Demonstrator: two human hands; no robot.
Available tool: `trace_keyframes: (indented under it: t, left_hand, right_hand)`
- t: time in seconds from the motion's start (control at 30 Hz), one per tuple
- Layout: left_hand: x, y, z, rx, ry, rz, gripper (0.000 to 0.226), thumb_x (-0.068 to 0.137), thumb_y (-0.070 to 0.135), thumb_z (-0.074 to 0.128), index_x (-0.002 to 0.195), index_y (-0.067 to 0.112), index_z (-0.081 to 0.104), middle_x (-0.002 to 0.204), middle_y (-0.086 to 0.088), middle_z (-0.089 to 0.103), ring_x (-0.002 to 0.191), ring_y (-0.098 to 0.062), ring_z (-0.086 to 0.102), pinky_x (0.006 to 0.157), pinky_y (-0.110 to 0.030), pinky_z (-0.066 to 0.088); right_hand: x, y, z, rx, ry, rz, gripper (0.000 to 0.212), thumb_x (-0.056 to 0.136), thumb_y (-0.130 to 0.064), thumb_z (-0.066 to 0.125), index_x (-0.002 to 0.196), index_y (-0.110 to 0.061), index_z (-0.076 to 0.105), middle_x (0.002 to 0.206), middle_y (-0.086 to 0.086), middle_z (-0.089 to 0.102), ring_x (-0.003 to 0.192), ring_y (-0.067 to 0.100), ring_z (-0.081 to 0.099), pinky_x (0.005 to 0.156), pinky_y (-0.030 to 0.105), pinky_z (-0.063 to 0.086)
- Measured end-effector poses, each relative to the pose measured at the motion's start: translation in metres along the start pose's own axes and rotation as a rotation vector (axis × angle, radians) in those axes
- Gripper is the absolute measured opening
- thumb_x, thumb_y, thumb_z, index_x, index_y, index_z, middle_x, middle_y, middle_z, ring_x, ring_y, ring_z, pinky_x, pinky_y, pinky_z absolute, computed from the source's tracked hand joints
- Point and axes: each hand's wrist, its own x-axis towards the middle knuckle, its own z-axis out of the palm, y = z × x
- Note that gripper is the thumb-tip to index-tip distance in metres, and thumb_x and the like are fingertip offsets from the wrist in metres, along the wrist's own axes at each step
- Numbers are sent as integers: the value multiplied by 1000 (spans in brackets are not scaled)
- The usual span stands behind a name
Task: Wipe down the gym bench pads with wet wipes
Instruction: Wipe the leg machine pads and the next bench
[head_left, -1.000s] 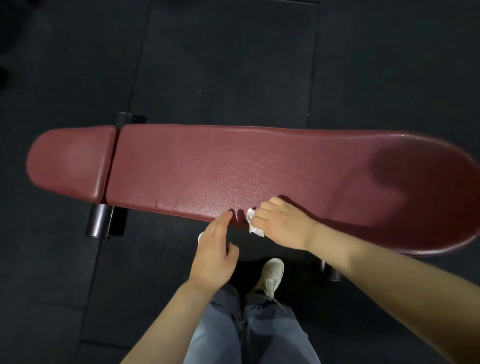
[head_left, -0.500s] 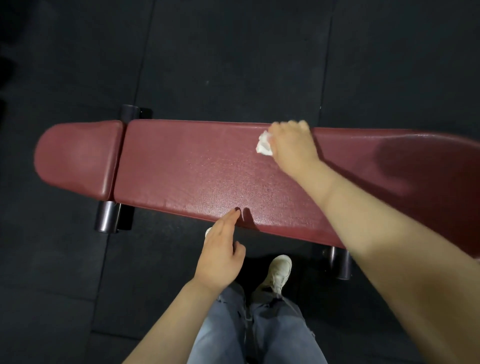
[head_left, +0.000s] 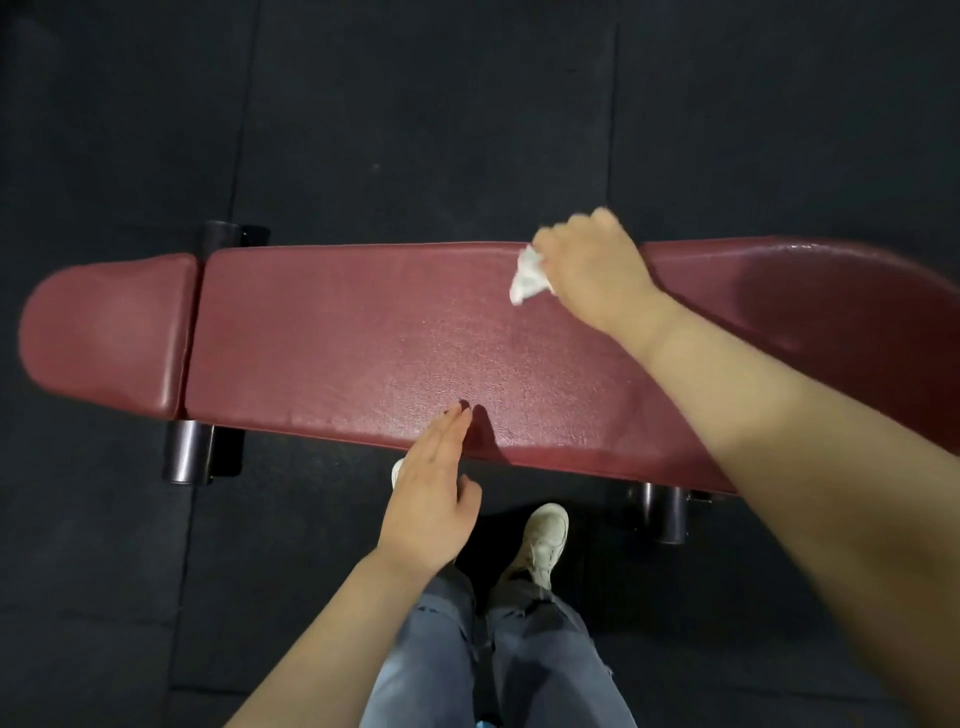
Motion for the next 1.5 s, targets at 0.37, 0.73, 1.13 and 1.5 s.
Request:
trace_keyframes:
  t: [0.37,0.73,1.13,1.5]
  left_hand:
    - [24,27,-3,26,-23,37,72,93,4,49,157,20,21,161,15,14,151,-7,10,120,-37,26]
    - [19,40,6,44,-38,31,72,94,3,49,157,21,21,162,16,15,150,-5,12,114,-39,37]
    - [28,60,24,78,-66,75,73,94,4,51,157,24,20,162,19,12,150,-2,8,112,-41,40]
    - [41,84,36,135,-60,145,71,92,3,52,156,17,26,163,9,15,151,-10,14,123,-32,20]
  right_hand:
    - [-151,-44,37,106,-73,-456,16,80,-8,52,85,-19,62,68,-5,55,64,19,50,65,31,32]
    - [-74,1,19,49,45,263,45,84,-8,56,129,-7,54,88,3,66,84,28,60,79,40,38]
    - [-76,66,-5,-103,-16,147,13,86,-18,57,94,-20,66,87,0,70,83,26,64,76,34,36]
    - [-264,-27,40,216,-6,85,21,71,-7,68,89,-16,65,73,-3,56,68,20,48,69,32,29]
